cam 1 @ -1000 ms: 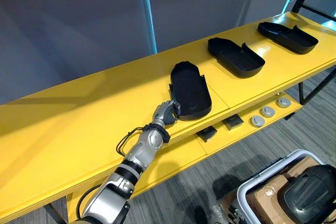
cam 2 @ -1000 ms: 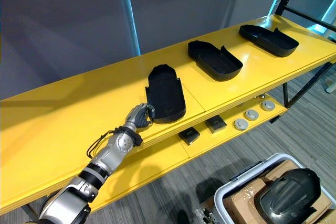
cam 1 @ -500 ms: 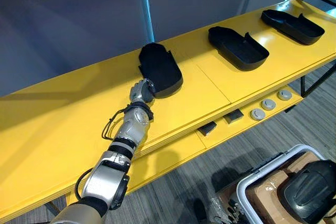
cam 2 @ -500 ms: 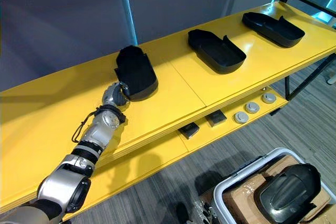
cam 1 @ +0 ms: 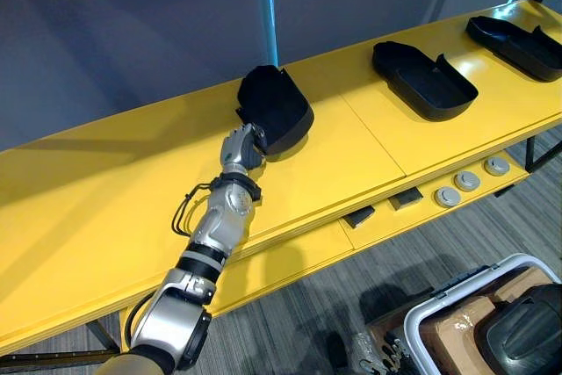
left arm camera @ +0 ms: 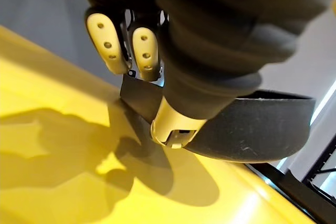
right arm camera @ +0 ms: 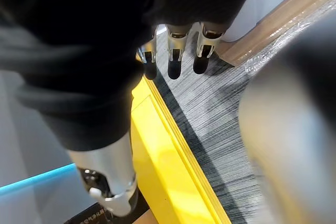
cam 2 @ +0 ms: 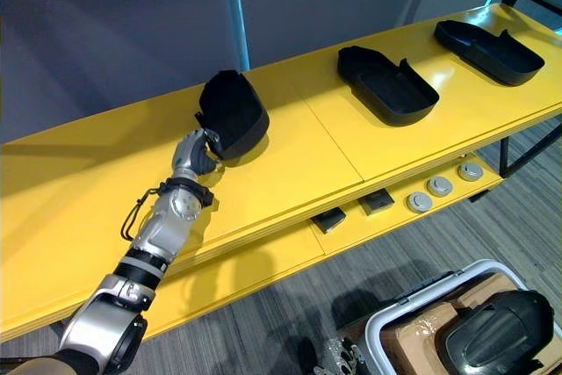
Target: Walk over and take plastic housings, then place them on the shelf
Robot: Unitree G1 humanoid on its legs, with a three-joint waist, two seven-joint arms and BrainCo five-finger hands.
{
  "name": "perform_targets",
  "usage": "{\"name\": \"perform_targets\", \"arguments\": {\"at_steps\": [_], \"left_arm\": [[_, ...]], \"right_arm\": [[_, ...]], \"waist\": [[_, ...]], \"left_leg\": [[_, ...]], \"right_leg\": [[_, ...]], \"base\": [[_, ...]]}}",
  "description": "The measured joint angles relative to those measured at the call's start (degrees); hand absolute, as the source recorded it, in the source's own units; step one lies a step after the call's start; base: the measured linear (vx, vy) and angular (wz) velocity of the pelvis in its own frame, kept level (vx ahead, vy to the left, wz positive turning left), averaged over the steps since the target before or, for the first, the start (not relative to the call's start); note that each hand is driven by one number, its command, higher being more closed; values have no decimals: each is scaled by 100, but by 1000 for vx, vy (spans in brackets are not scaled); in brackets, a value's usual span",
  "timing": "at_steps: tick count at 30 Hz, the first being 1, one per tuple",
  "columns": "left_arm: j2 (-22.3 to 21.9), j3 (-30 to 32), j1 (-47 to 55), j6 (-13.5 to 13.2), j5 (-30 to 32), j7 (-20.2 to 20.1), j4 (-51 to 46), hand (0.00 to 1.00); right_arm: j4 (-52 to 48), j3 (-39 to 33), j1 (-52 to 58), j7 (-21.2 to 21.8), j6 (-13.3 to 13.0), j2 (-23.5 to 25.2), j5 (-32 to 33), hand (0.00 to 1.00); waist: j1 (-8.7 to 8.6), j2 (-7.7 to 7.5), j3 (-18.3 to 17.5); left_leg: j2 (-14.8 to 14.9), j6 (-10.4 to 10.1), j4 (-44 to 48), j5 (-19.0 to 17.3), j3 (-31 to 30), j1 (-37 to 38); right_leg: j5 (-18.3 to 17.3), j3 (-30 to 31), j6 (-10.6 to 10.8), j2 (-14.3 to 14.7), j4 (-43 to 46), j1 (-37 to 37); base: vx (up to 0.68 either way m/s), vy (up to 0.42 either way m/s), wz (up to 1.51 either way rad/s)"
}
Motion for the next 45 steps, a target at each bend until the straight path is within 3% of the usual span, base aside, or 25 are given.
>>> {"name": "perform_targets", "arguments": {"at_steps": [10,11,22,27,32,38,45], "left_arm": [[-91,-53,646,-14,203,-255,-477,100],[-91,-55,685,-15,221,-260,-522,0],[-188,-53,848,-59,318,-197,-611,0],[-458,-39,871,-64,155,245,-744,0],[-622,-99,1213,-204,-224,542,-1885,0],[-610,-212,2187,-879,-617,763,-3945,0],[-654,-201,3660,-1515,-1318,983,-4672,0]], "right_arm": [[81,-253,-2,-8,37,87,13,0],[112,-270,-10,-9,38,88,13,0],[236,-335,-14,-74,42,64,13,0],[376,-336,-56,-103,35,20,13,0],[620,-356,-205,-128,34,-88,7,0],[1095,-506,-221,-174,36,-213,-70,0],[1299,-620,-330,-343,50,-262,-196,0]], "waist": [[123,1,-4],[124,1,-5],[133,2,-105],[137,3,-189],[169,14,-227],[400,82,-503],[566,100,-737]], "left_leg": [[3,-9,-12,-7,-12,66],[3,-9,-12,-7,-11,67],[3,-9,-4,-7,-20,64],[-1,-9,-6,-7,-40,66],[5,-10,-6,-8,-44,87],[9,-38,-10,-34,-99,203],[39,-80,-23,-86,-225,300]], "right_leg": [[-23,-18,6,0,0,66],[-23,-19,6,0,0,66],[-25,-29,8,-1,0,68],[-26,-40,10,-8,0,78],[-28,-44,11,-4,-2,102],[-78,-103,24,-5,-5,253],[-104,-180,33,7,-8,408]], "base": [[0,2,0],[0,0,0],[0,0,0],[0,0,0],[0,0,0],[-1,6,5],[-19,6,8]]}}
